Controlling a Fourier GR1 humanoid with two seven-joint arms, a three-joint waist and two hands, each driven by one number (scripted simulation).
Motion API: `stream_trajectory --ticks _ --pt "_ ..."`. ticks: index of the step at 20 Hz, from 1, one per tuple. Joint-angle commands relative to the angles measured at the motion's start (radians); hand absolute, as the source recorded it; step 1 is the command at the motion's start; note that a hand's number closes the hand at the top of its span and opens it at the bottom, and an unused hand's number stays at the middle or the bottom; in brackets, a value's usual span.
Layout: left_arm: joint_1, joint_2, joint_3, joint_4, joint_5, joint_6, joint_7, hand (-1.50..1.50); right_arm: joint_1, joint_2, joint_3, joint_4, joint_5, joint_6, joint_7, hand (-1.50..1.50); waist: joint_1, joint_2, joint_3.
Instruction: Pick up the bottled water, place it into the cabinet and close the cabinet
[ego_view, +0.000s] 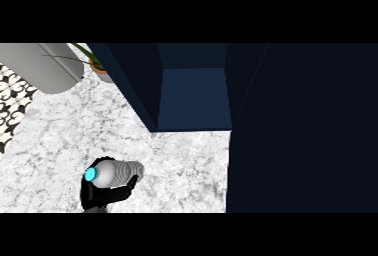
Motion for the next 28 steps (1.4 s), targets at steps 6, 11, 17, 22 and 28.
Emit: stream_trajectory --ticks 6,11,17,22,28 --pt "-0.066 -0.053 -0.128 -0.053 -0.028 -0.126 0.105 1.5 0.028 -0.03 -0.042 -0.133 -0.098 -0.002 0.092 -1.5 0.011 0.006 -0.018" --pt "-0.052 -0.054 -0.23 -0.186 0.041 -0.036 0.214 1.5 -0.008 -0.008 -0.01 -0.067 -0.059 -0.002 0.07 -1.5 0.011 0.004 -0.018" --pt "-0.106 -0.054 -0.333 -0.399 0.09 0.121 0.424 1.5 0.01 0.0 -0.01 -0.087 -0.057 -0.014 0.077 -1.5 0.011 0.002 -0.018" --pt "-0.198 -0.055 -0.429 -0.446 0.05 0.337 0.432 1.5 0.015 -0.008 -0.038 -0.085 -0.074 0.007 0.055 -1.5 0.002 0.003 -0.018" --pt "-0.353 -0.055 -0.501 -0.414 0.095 0.477 0.531 1.5 0.03 -0.005 -0.068 -0.054 -0.069 0.017 0.007 -1.5 -0.011 0.004 -0.018"
